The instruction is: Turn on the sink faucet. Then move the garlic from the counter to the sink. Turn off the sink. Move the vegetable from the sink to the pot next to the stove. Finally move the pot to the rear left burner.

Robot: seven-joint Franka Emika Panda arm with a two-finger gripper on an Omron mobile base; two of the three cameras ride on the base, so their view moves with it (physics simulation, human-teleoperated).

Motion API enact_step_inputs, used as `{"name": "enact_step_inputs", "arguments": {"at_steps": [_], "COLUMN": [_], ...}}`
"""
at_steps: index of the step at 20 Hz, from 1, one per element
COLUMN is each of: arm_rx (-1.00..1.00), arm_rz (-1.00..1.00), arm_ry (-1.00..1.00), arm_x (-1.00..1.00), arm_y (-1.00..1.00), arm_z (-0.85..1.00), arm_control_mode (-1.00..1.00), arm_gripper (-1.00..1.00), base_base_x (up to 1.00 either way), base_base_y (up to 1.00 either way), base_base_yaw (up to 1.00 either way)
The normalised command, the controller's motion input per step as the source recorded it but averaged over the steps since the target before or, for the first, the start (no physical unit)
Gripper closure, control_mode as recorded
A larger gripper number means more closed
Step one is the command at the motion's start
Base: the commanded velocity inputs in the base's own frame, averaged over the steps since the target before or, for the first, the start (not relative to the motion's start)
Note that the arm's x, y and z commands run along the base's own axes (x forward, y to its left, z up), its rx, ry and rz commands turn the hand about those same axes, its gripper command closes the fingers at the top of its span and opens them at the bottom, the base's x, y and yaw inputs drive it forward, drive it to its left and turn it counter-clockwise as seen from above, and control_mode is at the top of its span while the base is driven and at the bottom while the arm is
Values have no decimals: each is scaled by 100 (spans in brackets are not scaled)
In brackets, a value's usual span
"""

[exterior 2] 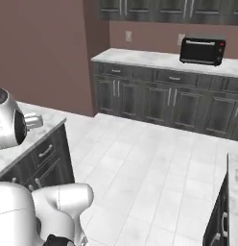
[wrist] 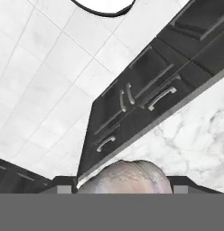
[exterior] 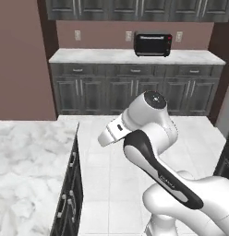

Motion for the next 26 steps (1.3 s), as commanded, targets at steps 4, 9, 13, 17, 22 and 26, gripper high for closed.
{"name": "enact_step_inputs", "arguments": {"at_steps": [4, 9, 13, 17, 22, 26], "arm_rx": [0, 0, 0, 0, 0, 0], "arm_rz": [0, 0, 0, 0, 0, 0], "arm_ry": [0, 0, 0, 0, 0, 0], "arm_x": [0, 0, 0, 0, 0, 0], "arm_y": [0, 0, 0, 0, 0, 0], "arm_z": [0, 0, 0, 0, 0, 0], "arm_control_mode": [100, 100, 100, 100, 100, 100], "arm_gripper": [100, 100, 100, 100, 100, 100], "base_base_x": [38, 13, 0, 0, 0, 0], "base_base_y": [-42, -14, 21, 15, 9, 7], "base_base_yaw": [-46, -47, -44, -46, -48, -48]}}
